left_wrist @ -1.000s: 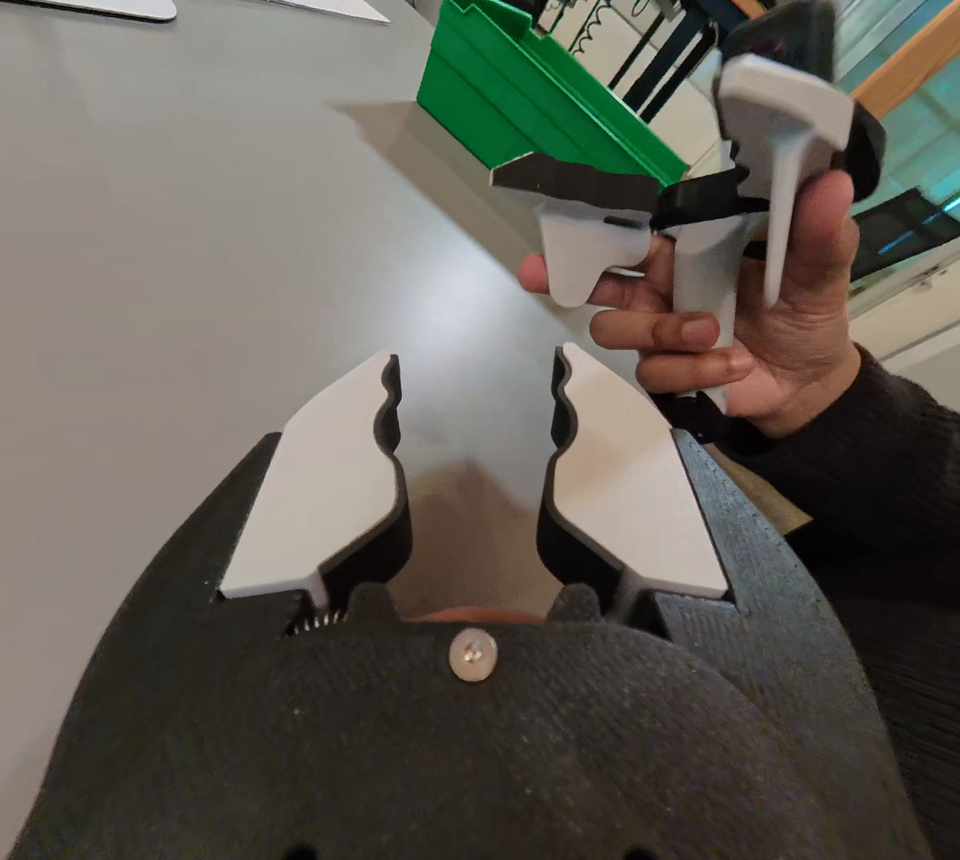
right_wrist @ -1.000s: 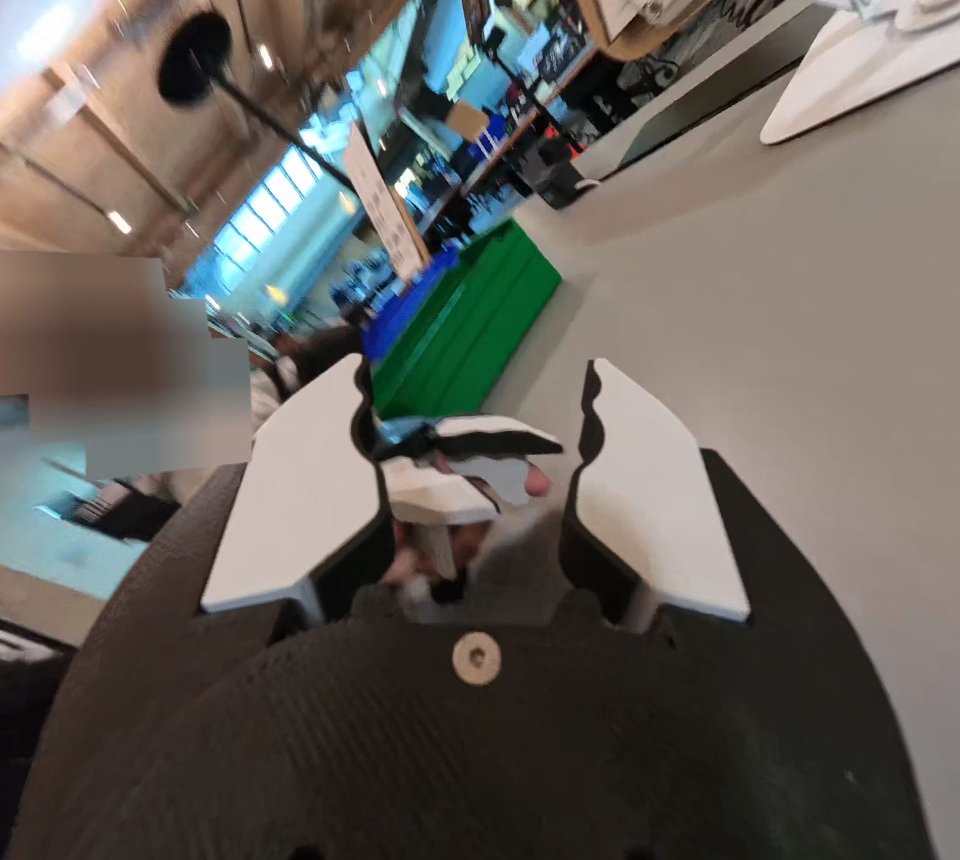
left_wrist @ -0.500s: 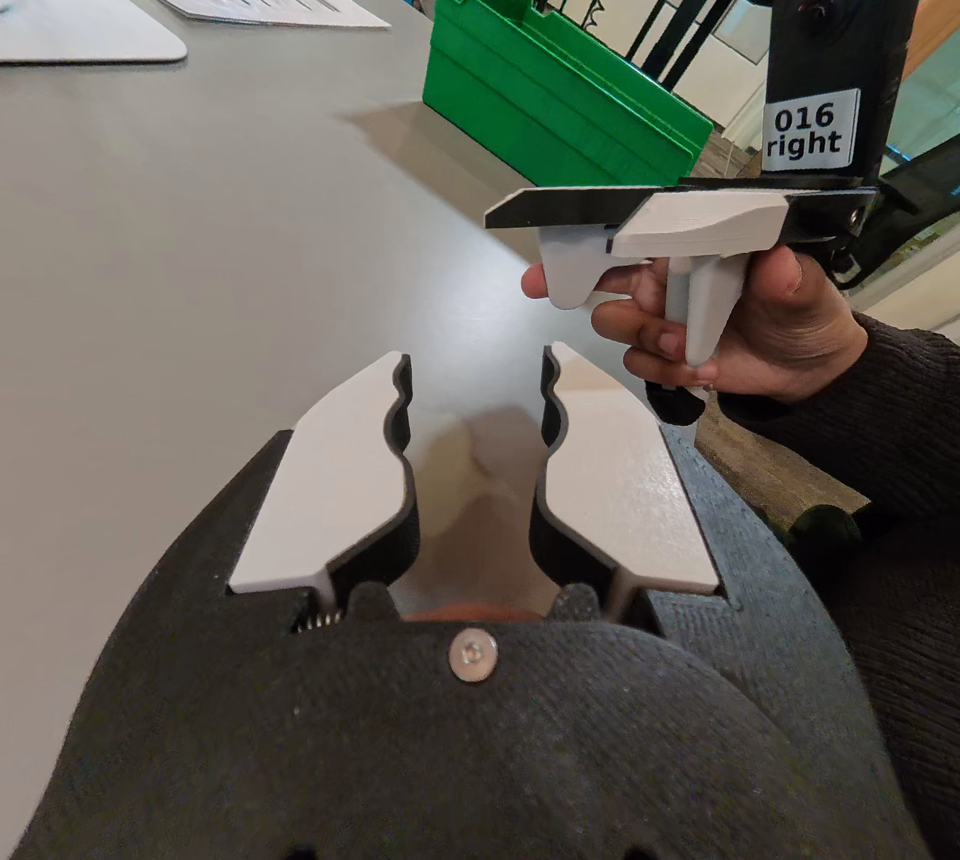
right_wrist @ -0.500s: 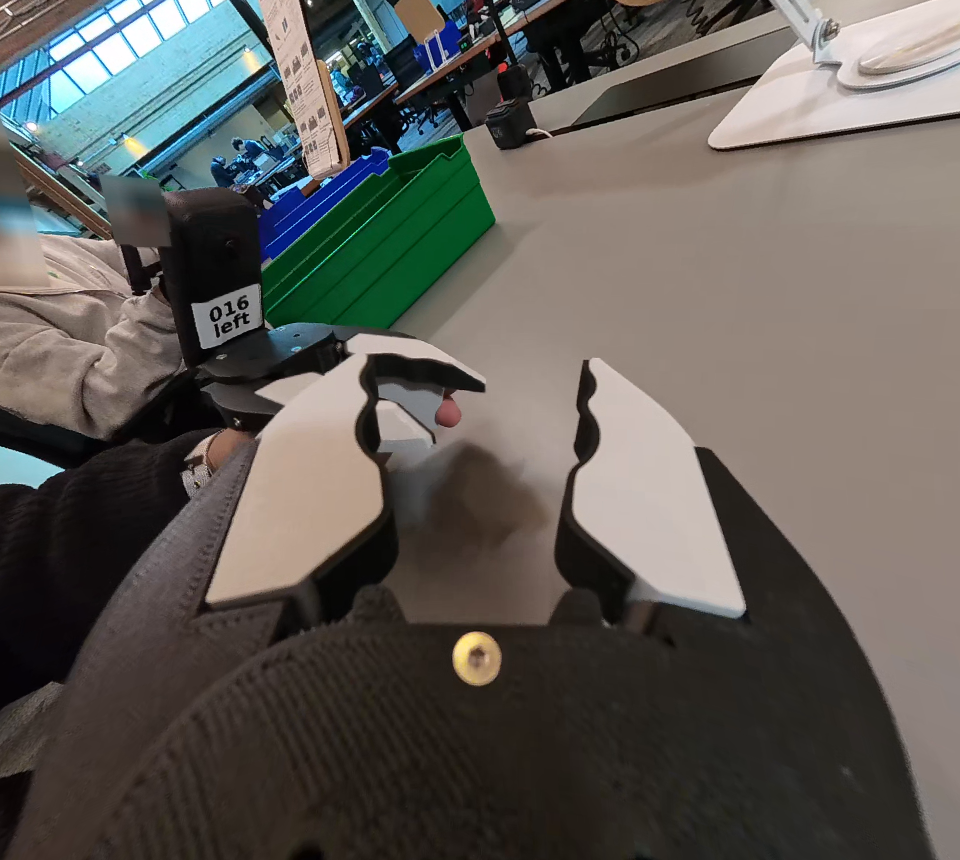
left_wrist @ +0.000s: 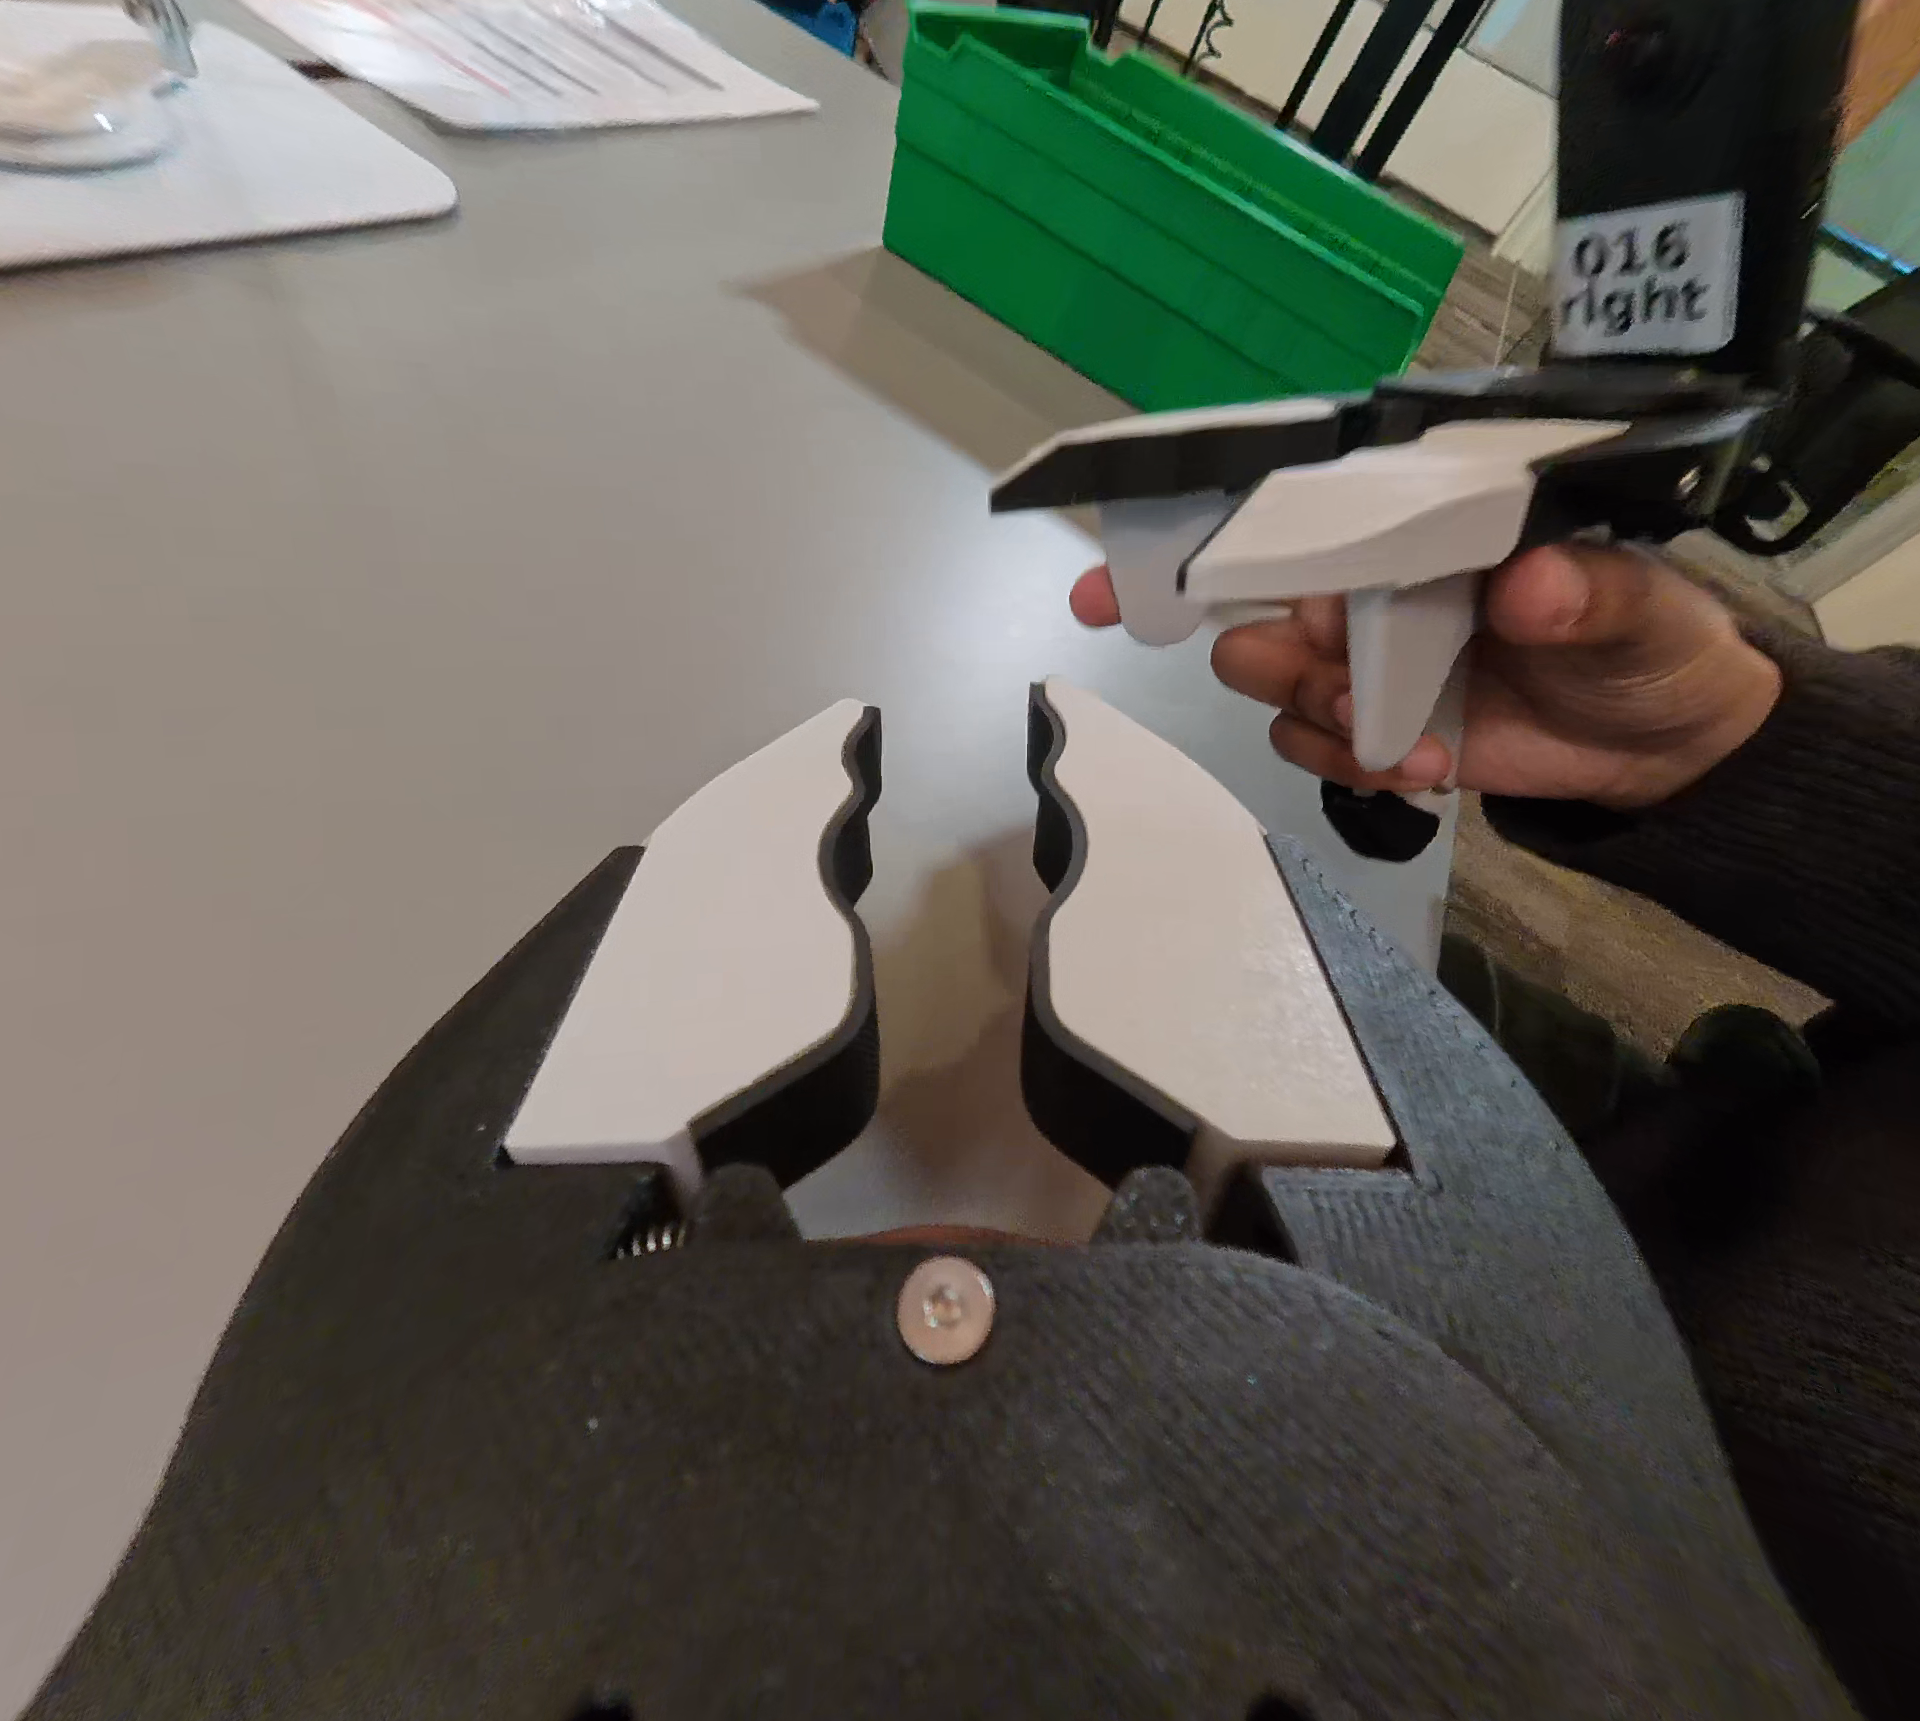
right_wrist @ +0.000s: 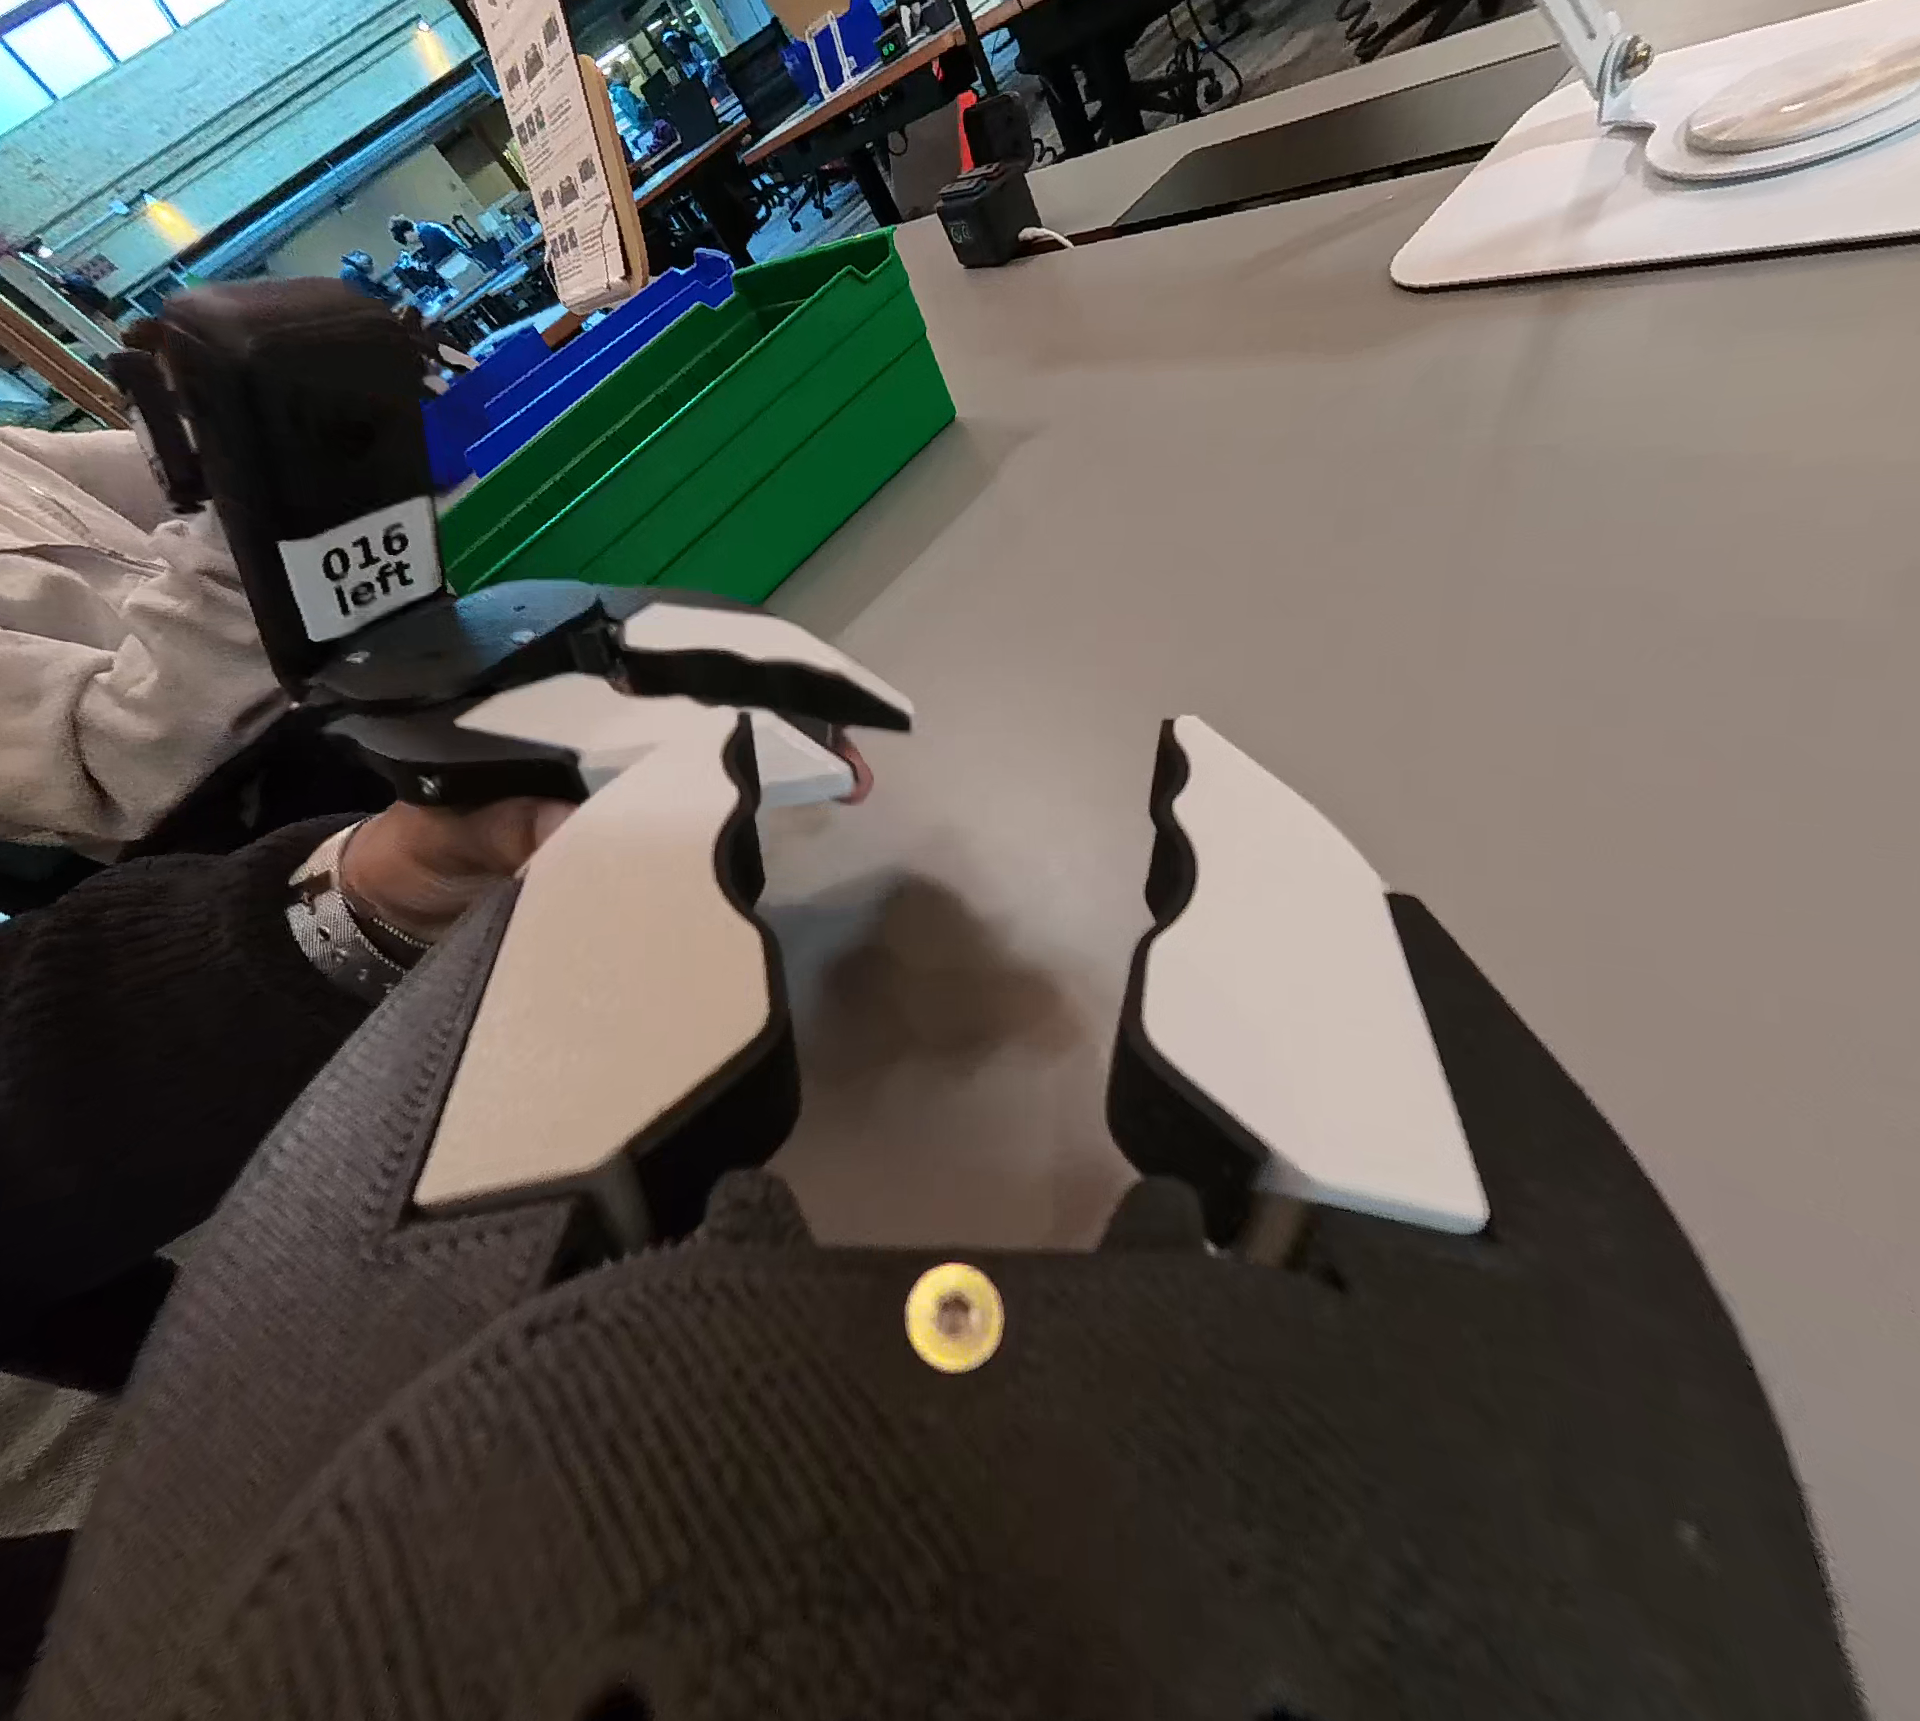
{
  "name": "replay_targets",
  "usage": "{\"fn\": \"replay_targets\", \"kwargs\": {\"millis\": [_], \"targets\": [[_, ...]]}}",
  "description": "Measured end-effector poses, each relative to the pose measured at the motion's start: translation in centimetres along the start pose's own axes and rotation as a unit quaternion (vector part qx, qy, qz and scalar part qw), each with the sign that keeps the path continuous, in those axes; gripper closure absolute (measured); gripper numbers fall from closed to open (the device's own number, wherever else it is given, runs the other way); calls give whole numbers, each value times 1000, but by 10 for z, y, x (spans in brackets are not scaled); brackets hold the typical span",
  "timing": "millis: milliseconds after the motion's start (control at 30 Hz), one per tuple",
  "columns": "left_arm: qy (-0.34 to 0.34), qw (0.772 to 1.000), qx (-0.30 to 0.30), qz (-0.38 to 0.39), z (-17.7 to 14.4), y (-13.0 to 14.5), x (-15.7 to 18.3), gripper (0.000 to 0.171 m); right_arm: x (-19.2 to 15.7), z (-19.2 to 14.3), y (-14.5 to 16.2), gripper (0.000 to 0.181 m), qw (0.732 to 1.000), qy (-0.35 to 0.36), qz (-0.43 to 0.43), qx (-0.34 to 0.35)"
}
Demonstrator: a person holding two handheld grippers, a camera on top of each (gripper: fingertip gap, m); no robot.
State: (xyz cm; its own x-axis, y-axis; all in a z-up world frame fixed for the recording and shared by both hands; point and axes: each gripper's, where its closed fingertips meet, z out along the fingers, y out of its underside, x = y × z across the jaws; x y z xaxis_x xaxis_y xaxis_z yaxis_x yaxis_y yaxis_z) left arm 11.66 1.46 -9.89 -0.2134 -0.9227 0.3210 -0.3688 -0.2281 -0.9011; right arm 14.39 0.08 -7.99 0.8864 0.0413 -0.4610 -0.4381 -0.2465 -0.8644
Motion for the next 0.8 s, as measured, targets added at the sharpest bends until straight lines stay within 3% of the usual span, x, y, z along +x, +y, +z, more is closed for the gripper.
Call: {"fn": "replay_targets", "kwargs": {"millis": [100,233,333,400,467,567,667,800], "targets": [[-9,999,37,28,-23,-39,-1,143,0,-4,0,108,1000,-8,24,4],[-102,984,67,131,-91,-103,-29,129,-2,-12,-5,111,998,-20,56,24],[-77,975,-20,208,-136,-123,-33,127,-3,-18,-8,114,997,-20,65,32],[-111,952,-130,254,-163,-119,-62,126,-9,-22,-16,116,996,-25,62,51],[-155,908,-256,294,-196,-101,-106,126,-12,-22,-18,117,997,-23,42,52],[-139,835,-423,322,-244,-53,-158,134,-10,-20,-10,117,1000,-1,8,30],[-135,803,-502,289,-269,-15,-196,131,-13,-18,-7,118,1000,1,-8,22],[-123,789,-540,266,-274,18,-223,130,-6,-15,-4,118,999,23,-15,19]]}}
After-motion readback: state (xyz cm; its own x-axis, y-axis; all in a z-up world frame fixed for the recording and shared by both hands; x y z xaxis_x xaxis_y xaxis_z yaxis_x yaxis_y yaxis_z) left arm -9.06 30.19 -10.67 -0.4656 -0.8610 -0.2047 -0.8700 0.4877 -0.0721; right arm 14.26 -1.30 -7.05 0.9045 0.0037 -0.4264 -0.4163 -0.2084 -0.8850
